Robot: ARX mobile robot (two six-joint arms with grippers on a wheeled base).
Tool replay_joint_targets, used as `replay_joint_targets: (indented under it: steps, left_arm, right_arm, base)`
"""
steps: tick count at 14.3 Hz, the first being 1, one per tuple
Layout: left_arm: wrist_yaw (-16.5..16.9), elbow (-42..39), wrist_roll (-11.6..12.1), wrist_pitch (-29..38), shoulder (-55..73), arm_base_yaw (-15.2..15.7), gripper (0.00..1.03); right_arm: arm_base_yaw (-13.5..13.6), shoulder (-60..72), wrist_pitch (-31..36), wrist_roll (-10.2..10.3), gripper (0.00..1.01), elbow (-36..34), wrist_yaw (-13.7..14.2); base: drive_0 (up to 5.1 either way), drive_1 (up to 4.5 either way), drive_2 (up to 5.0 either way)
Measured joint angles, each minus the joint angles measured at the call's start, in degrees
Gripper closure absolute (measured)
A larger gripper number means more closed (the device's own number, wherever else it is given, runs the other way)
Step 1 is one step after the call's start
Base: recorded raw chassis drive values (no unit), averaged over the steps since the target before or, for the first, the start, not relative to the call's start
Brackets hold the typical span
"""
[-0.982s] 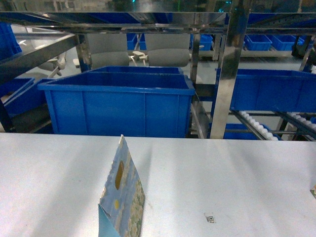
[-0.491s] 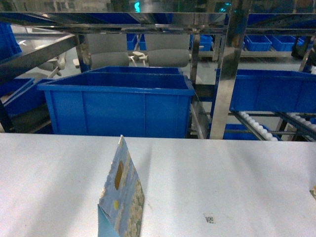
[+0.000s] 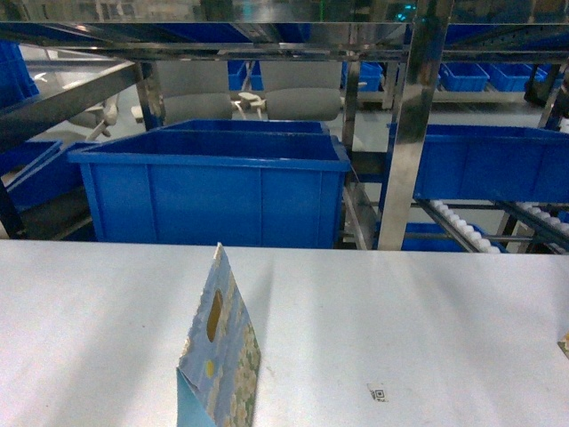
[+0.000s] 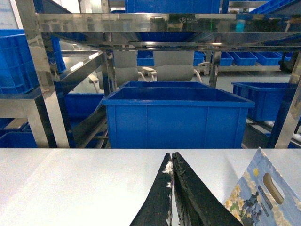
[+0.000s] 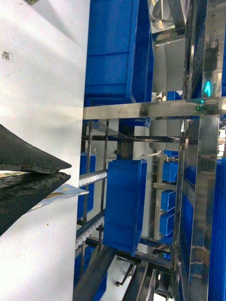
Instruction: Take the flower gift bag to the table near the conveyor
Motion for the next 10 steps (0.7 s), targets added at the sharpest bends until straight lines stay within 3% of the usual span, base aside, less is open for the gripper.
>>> replay_joint_targets:
  steps: [2,3,5,10]
  left_arm:
    - [0.00,0.00,0.00,0.02,0.00,0.00,1.01]
    - [-0.02,0.00,0.00,0.02,0.00,0.00,0.99]
    - [-0.02,0.00,-0.02,0.02,0.00,0.00,0.70]
    - [0.00,0.00,0.00,0.02,0.00,0.00,0.21]
  right_arm:
    - [0.00,0.00,-0.02,0.00,0.99,0.00,0.00]
    - [0.00,0.00,-0.02,0.00,0.89,0.00,0.00]
    - [0.00,0.00,-0.02,0.00,0.59,0.00,0.00]
    - [0.00,-0.02,-0.02,0.00,0.10,0.00,0.00]
  base:
    - [0.0,0.00,0.0]
    - [0.0,0.00,0.0]
    - [0.0,0.00,0.0]
    - [0.0,0.00,0.0]
